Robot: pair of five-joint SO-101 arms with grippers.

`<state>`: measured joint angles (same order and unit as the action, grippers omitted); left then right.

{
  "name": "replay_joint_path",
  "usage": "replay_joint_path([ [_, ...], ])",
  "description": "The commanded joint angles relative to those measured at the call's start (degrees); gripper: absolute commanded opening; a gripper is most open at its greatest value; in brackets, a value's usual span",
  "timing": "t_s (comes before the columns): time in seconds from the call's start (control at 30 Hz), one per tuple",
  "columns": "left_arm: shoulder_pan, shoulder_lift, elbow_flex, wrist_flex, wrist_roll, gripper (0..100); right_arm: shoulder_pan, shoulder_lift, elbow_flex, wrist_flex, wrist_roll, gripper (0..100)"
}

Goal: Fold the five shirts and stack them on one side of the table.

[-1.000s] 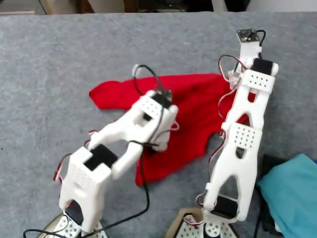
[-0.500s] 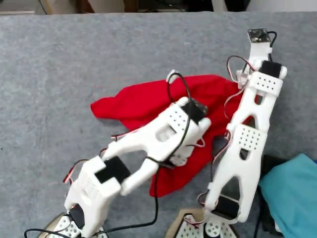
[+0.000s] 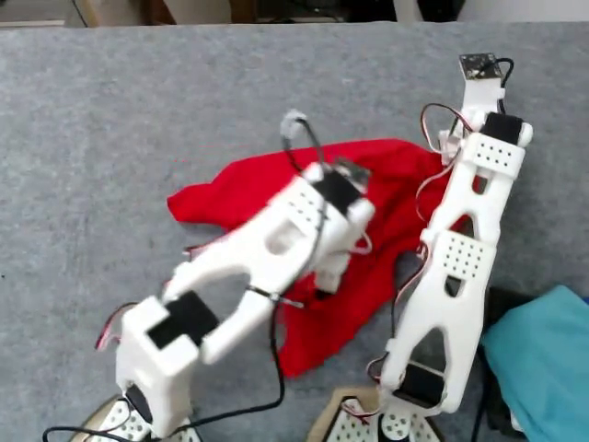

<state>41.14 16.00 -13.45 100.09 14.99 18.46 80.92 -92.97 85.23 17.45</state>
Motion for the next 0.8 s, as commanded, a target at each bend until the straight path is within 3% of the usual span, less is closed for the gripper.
replay_joint_path([
  [0.0,-4.9,-6.7,-0.4,0.8,2.2,30,0.7,-1.1,-2.6,-1.1,-0.2,0.5],
  [0.13,-12.2,-8.7,-2.2,-0.1,0.7,30,0.4,-1.0,-2.5,-1.1,-0.2,0.5],
  [0.33,-20.4,-2.2,2.4,-16.5,2.8,30,-0.3,-0.7,-2.5,-1.1,-0.2,0.5],
  [0.5,-26.3,3.2,-1.1,-28.8,2.4,20,-0.3,-0.7,-2.5,-1.1,-0.2,0.5],
  [0.67,-28.7,11.0,-4.1,-39.0,3.0,18,-0.5,-0.7,-2.5,-1.1,-0.2,0.5],
  [0.77,-28.0,16.1,-7.8,-40.7,3.0,18,-0.5,-0.7,-2.5,-1.1,-0.2,0.5],
])
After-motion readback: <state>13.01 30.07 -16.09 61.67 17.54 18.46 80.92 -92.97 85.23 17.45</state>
